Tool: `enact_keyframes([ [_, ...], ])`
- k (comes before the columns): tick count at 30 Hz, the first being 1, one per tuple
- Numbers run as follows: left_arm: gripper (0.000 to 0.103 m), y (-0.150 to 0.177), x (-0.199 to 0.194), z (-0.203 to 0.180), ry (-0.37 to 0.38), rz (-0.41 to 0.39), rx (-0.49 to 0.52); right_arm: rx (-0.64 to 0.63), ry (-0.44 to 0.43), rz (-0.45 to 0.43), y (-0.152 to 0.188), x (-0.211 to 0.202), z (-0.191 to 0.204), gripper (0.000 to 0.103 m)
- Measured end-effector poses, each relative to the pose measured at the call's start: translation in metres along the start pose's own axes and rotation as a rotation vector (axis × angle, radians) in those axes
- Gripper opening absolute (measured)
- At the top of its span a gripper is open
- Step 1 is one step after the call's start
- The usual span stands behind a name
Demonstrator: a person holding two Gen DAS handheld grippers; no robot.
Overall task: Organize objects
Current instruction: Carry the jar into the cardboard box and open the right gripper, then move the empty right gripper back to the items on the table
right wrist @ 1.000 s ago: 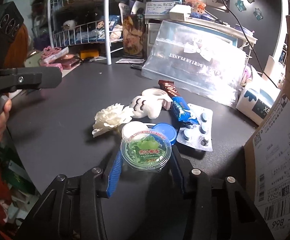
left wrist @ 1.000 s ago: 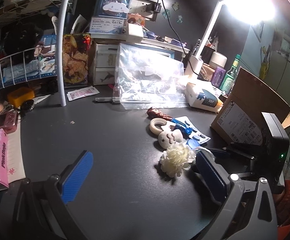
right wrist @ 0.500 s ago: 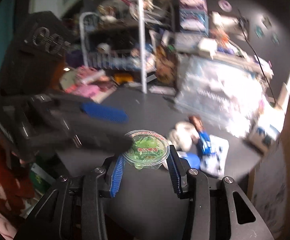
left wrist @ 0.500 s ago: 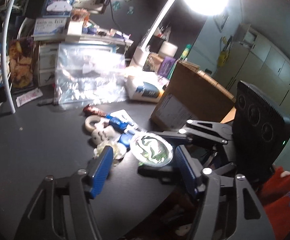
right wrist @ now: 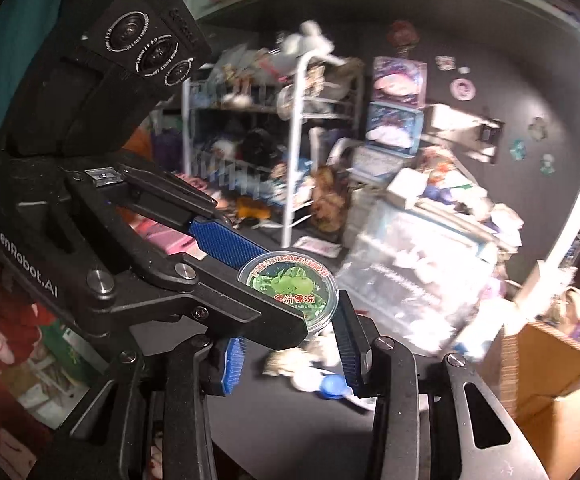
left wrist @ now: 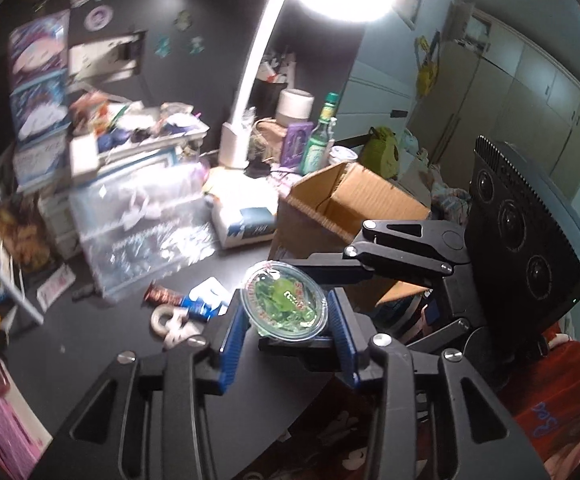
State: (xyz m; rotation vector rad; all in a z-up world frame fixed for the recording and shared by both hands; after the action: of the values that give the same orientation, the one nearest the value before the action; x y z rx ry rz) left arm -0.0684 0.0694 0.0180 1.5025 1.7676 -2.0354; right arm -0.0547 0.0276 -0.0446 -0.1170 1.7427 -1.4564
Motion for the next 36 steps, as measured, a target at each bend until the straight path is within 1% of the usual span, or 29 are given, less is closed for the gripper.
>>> enact_keyframes([
  [3, 0.038, -0.035, 0.020, -0.016, 0.038, 0.019, 0.042, 0.024, 0.055, 0.002, -0.009, -0.020, -0.030, 0.035],
  [5, 0.038, -0.060, 0.039, -0.026, 0.087, 0.029, 0.052, 0.058, 0.092, 0.010, -0.012, -0.034, -0.056, 0.035],
  [8, 0.038, -0.084, 0.072, -0.038, 0.137, 0.064, 0.066, 0.117, 0.149, 0.040, -0.010, -0.051, -0.098, 0.034],
  [10, 0.038, -0.094, 0.095, -0.043, 0.158, 0.097, 0.061, 0.156, 0.174, 0.084, -0.004, -0.058, -0.124, 0.034],
  [14, 0.038, -0.103, 0.133, -0.048, 0.199, 0.163, 0.015, 0.205, 0.197, 0.173, 0.017, -0.058, -0.164, 0.034],
  [17, 0.038, -0.106, 0.146, -0.050, 0.198, 0.183, 0.007, 0.243, 0.195, 0.229, 0.029, -0.056, -0.184, 0.034],
  [18, 0.038, -0.106, 0.148, -0.050, 0.197, 0.190, 0.006, 0.246, 0.202, 0.241, 0.032, -0.055, -0.189, 0.034],
  [19, 0.042, -0.106, 0.150, -0.052, 0.198, 0.198, 0.008, 0.243, 0.210, 0.245, 0.034, -0.055, -0.191, 0.034],
  [20, 0.047, -0.106, 0.151, -0.053, 0.200, 0.207, 0.012, 0.237, 0.224, 0.252, 0.036, -0.056, -0.194, 0.037],
  [22, 0.075, -0.107, 0.151, -0.053, 0.173, 0.207, 0.028, 0.225, 0.255, 0.273, 0.039, -0.057, -0.199, 0.049],
  [23, 0.078, -0.108, 0.150, -0.052, 0.146, 0.205, 0.046, 0.215, 0.270, 0.279, 0.040, -0.056, -0.201, 0.060],
  [24, 0.079, -0.108, 0.147, -0.052, 0.124, 0.203, 0.062, 0.207, 0.281, 0.281, 0.040, -0.057, -0.203, 0.063],
  [26, 0.079, -0.107, 0.142, -0.050, 0.103, 0.202, 0.081, 0.194, 0.302, 0.283, 0.042, -0.060, -0.206, 0.063],
  [30, 0.079, -0.105, 0.128, -0.045, 0.074, 0.190, 0.075, 0.196, 0.308, 0.280, 0.042, -0.064, -0.209, 0.063],
  [33, 0.080, -0.103, 0.108, -0.041, 0.055, 0.153, 0.083, 0.191, 0.304, 0.264, 0.040, -0.066, -0.203, 0.063],
  [36, 0.085, -0.098, 0.078, -0.031, 0.007, 0.090, 0.088, 0.173, 0.290, 0.217, 0.029, -0.070, -0.187, 0.063],
])
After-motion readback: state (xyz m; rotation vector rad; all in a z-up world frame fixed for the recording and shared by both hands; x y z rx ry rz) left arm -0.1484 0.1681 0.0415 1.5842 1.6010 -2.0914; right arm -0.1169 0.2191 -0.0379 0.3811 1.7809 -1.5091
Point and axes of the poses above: each gripper's, at about its wrist camera, not at the fingertips, and x roughly the way its jaws point, z to its left, y to its underside, the point moved 8 cm from there along x, roughly the way its jaws point, and after that the axes turned 8 degrees about x, right-handed, at the moved point
